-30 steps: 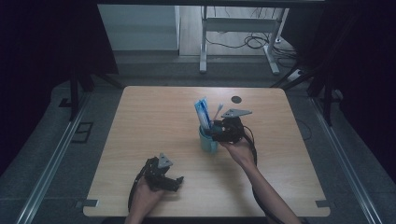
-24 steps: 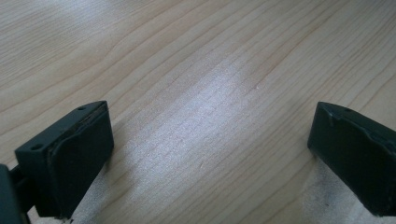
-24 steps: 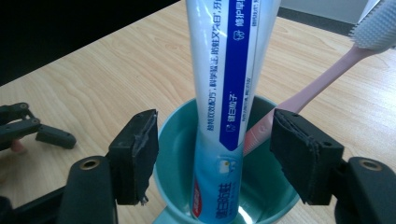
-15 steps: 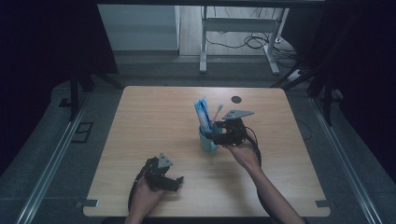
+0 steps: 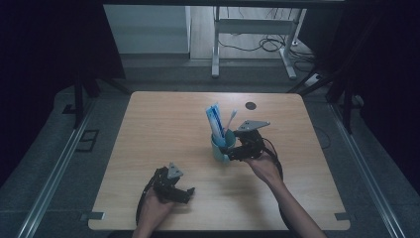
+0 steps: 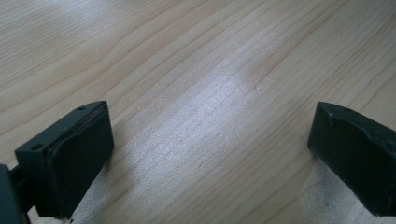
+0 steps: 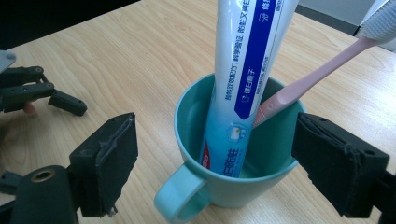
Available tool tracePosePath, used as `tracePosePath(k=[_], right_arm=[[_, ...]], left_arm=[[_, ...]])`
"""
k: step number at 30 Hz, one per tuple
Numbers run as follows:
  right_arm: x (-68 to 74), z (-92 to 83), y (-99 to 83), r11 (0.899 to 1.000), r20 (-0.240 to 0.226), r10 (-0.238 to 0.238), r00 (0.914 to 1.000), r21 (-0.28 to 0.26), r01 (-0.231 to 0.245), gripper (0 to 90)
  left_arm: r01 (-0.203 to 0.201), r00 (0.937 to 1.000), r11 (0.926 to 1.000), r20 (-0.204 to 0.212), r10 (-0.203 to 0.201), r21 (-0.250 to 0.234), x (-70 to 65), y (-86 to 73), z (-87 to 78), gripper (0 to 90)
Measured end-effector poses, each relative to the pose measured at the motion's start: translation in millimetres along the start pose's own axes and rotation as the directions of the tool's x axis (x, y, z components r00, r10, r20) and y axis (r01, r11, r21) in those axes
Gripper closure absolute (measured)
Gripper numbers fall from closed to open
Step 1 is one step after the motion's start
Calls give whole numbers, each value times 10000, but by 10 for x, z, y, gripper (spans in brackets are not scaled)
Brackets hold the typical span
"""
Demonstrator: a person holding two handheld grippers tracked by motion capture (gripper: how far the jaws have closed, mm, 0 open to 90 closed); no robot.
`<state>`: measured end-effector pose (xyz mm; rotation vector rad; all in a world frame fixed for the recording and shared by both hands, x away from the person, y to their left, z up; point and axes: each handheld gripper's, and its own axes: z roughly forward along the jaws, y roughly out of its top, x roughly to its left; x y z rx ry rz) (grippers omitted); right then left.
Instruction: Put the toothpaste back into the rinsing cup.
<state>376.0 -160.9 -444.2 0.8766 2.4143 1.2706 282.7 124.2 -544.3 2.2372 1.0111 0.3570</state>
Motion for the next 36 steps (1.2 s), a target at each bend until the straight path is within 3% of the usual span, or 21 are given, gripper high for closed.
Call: tracePosePath(k=[36], right_arm=[[-56,-335,-420,9957,464,-503,9977,806,464,84]], left_arm=[[12,10000,10000,-8,-12,-49,-1,-1,3,3]])
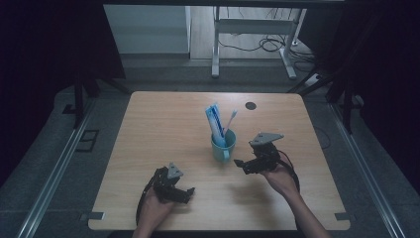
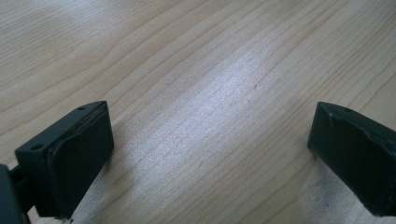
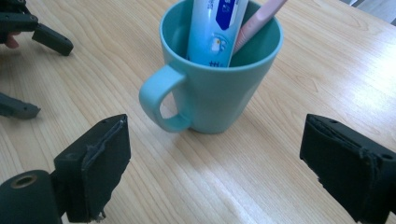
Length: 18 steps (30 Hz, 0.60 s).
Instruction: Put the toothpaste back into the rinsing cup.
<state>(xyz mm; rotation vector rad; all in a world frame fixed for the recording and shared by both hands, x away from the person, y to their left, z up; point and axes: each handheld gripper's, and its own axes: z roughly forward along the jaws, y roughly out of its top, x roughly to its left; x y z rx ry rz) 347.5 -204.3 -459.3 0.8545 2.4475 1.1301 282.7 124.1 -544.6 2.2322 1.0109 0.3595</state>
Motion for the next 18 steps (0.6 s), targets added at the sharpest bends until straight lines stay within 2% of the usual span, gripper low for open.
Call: tracePosePath(k=[9,18], right_arm=[[-29,-87,-145,9997,38,217,9998,106,-217,83],[-34,-182,-307,9997,286,110,9995,222,-116,71]], left_arm=[[19,10000,10000,8,-19,-3,-1,0,0,3],[6,10000,10000,9,-6,21,-1,-1,-1,3]])
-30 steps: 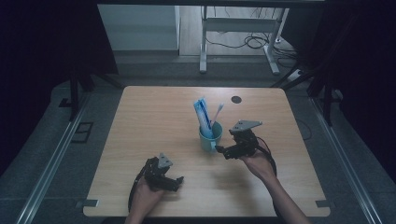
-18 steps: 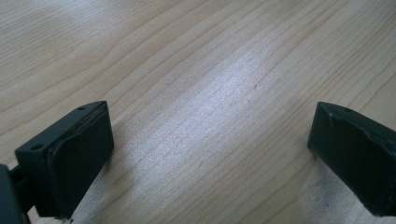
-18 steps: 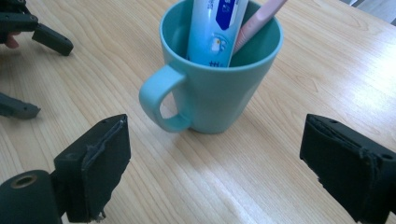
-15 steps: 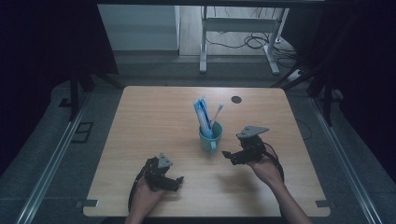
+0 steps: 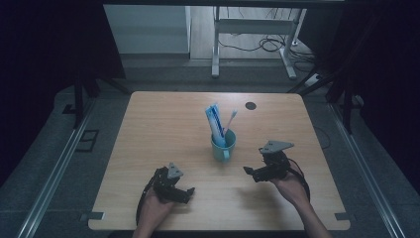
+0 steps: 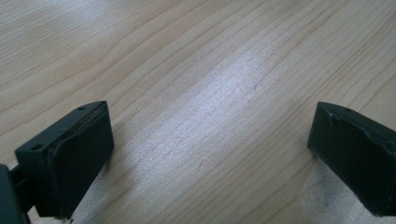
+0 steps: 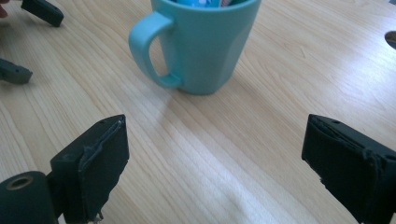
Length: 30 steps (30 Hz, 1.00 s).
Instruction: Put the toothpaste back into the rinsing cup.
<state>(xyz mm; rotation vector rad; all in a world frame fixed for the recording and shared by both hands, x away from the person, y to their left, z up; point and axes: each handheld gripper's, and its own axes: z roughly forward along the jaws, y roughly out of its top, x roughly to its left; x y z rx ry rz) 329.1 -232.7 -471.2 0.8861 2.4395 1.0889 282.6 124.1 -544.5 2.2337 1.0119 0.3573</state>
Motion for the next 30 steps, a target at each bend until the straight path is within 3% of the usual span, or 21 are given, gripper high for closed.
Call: tracePosePath(k=[21,30], right_arm=[[-9,-110,-476,9976,322,573,9978,368,-584,71],[-11,-84,-734,9926,343,1108,9932,464,-1124,79]], left_arm=[[38,10000,10000,4,-38,-6,-3,-1,1,3],[63,10000,10000,-6,-63,-18,-5,0,2,4]])
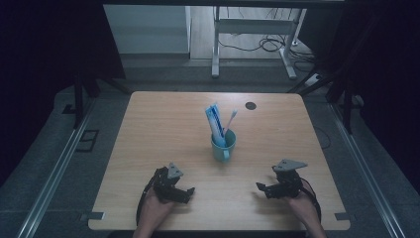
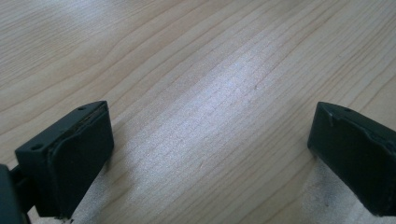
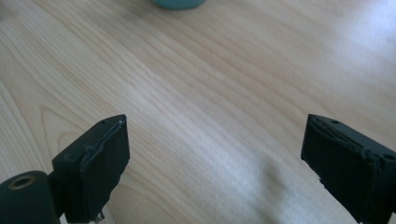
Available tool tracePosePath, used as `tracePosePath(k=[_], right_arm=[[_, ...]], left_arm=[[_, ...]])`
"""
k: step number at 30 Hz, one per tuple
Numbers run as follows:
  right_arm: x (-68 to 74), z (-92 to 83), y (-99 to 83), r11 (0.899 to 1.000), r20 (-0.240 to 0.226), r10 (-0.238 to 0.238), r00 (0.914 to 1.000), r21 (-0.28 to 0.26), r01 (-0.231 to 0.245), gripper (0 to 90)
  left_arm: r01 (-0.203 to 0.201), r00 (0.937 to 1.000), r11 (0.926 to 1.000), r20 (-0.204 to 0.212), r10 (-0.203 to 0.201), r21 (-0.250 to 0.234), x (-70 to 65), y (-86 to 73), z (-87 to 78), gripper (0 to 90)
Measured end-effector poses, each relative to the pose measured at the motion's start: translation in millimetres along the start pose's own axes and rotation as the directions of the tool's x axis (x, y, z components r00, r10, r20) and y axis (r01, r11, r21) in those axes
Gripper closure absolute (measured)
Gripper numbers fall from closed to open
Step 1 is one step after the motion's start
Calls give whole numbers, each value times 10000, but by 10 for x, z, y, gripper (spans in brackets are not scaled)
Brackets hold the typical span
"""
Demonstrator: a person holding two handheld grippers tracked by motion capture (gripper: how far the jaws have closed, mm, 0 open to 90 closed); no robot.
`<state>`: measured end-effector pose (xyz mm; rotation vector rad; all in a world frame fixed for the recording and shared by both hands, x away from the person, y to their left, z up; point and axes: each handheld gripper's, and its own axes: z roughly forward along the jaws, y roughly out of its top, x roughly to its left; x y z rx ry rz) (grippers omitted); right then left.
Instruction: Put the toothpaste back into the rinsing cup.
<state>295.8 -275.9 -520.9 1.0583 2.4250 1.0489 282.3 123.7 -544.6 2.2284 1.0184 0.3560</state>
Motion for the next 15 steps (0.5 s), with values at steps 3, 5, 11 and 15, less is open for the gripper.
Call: tracePosePath(k=[3,5,11,15], right_arm=[[-13,25,-83,9999,8,82,10000,57,-82,82],[-15,45,-132,9998,16,122,9999,127,-122,81],[7,83,-214,9999,202,-106,9997,108,103,74],[7,81,-220,9999,217,-115,9997,71,113,79]], left_arm=[[-12,10000,10000,-6,12,6,1,0,-1,3],[-11,10000,10000,-6,11,2,0,0,0,3],[-16,10000,10000,-9,16,2,0,0,0,3],[-22,10000,10000,-10,22,3,0,0,0,3]])
